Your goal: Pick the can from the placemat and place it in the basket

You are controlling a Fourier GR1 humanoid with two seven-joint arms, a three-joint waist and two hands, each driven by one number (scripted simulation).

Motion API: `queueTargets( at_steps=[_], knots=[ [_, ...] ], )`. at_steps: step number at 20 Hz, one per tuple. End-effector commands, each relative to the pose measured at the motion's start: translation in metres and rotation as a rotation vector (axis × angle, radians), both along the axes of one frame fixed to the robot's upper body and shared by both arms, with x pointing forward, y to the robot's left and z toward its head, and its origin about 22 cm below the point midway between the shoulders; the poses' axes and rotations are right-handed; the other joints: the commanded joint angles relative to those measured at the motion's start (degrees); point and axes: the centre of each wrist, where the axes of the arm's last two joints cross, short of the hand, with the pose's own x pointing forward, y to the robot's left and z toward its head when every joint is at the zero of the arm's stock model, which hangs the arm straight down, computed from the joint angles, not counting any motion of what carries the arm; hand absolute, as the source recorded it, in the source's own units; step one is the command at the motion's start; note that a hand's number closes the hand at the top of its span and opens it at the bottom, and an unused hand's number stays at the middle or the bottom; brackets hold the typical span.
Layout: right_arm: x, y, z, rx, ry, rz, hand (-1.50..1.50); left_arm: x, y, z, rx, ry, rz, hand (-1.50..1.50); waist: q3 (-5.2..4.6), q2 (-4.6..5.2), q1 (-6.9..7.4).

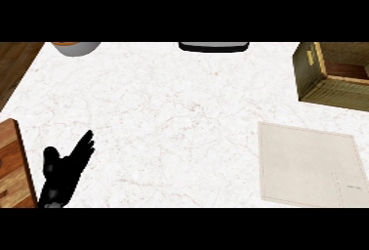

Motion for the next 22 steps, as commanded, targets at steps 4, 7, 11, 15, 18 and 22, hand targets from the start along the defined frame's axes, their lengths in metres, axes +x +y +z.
queueTargets(
  at_steps=[4, 7, 11, 15, 18, 22],
  knots=[
    [-0.017, -0.037, -0.007, -0.177, 0.143, -0.061, 1.50, -0.004, 0.001, -0.003, -0.009, 0.096, 0.009, 0.00, -0.42, 0.39, 0.27],
    [-0.023, -0.049, -0.021, -0.221, 0.122, -0.032, -1.50, -0.010, 0.002, -0.018, 0.008, 0.099, -0.009, 0.00, -0.41, 0.63, 0.37],
    [-0.019, -0.045, -0.012, -0.209, 0.047, -0.058, -1.50, -0.011, 0.013, -0.010, -0.018, 0.077, 0.014, 0.00, -0.42, 0.41, 0.53],
    [-0.030, -0.062, -0.015, -0.147, 0.005, -0.048, -1.50, 0.003, 0.010, -0.019, -0.006, 0.103, 0.025, 0.00, -0.43, 0.43, -0.28],
    [-0.043, -0.077, 0.000, -0.094, -0.054, -0.094, -1.50, -0.008, 0.006, -0.026, -0.004, 0.104, 0.007, 0.00, -0.44, 0.17, -0.72],
    [-0.065, -0.102, 0.014, -0.045, -0.061, -0.166, -1.50, -0.009, 0.009, -0.011, -0.011, 0.110, 0.018, 0.00, -0.42, 0.12, -0.55]
  ],
)
